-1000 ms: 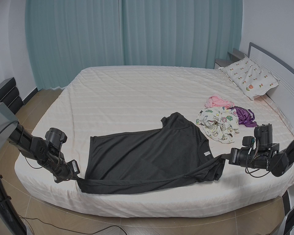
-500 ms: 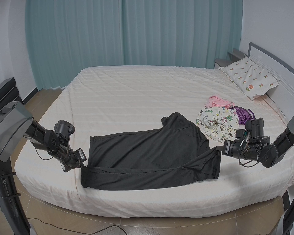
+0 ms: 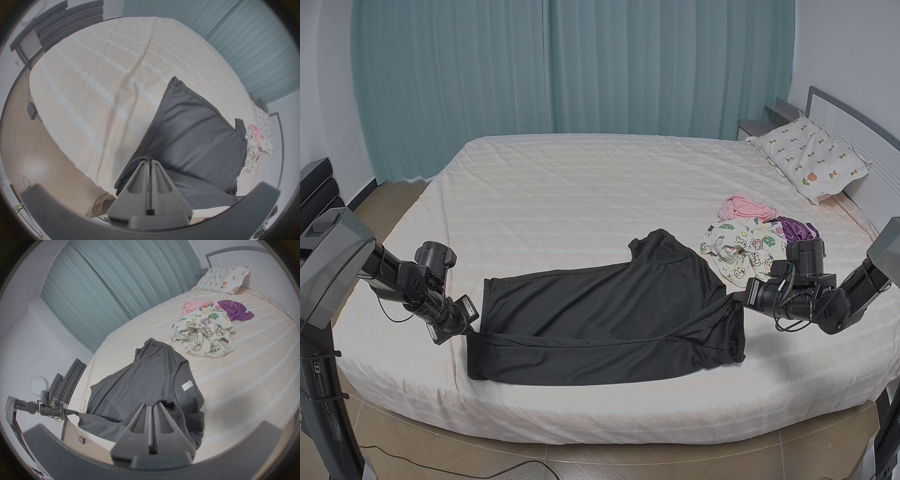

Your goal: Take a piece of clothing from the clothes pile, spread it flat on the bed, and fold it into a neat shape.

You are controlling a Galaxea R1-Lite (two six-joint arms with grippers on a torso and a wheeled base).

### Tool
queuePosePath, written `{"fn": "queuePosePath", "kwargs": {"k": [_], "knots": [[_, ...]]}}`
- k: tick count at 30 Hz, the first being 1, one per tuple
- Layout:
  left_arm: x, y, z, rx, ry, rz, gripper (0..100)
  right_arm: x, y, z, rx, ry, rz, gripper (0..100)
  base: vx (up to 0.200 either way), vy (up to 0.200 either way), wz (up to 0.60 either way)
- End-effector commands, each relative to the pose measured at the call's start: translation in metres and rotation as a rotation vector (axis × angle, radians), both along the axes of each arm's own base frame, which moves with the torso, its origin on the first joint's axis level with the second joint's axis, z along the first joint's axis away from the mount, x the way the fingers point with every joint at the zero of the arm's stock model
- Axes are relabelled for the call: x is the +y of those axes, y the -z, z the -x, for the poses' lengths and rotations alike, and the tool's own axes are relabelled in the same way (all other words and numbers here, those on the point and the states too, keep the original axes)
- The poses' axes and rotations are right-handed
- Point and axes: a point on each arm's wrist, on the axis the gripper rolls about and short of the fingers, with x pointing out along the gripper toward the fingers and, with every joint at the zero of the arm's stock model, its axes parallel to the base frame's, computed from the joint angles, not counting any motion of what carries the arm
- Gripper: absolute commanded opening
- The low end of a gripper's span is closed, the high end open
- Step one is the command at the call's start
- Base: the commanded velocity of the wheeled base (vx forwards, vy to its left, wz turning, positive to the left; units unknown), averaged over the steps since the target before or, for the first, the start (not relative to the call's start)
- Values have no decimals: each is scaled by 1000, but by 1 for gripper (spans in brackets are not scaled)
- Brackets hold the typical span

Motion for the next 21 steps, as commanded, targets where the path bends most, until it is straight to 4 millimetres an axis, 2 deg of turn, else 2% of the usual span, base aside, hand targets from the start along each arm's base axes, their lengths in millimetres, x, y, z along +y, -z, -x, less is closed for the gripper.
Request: {"fn": "queuePosePath", "kwargs": {"k": [1, 11, 21], "knots": [[1, 3, -6, -4, -7, 3, 0, 0, 5, -5, 7, 5, 0, 0, 0, 0, 0], [1, 17, -23, -4, -8, 2, 0, 0, 13, -17, 8, 43, 4, 0, 0, 0, 0], [0, 27, -35, -9, -6, 0, 0, 3, 14, -25, 21, 78, -70, 0, 0, 0, 0]]}}
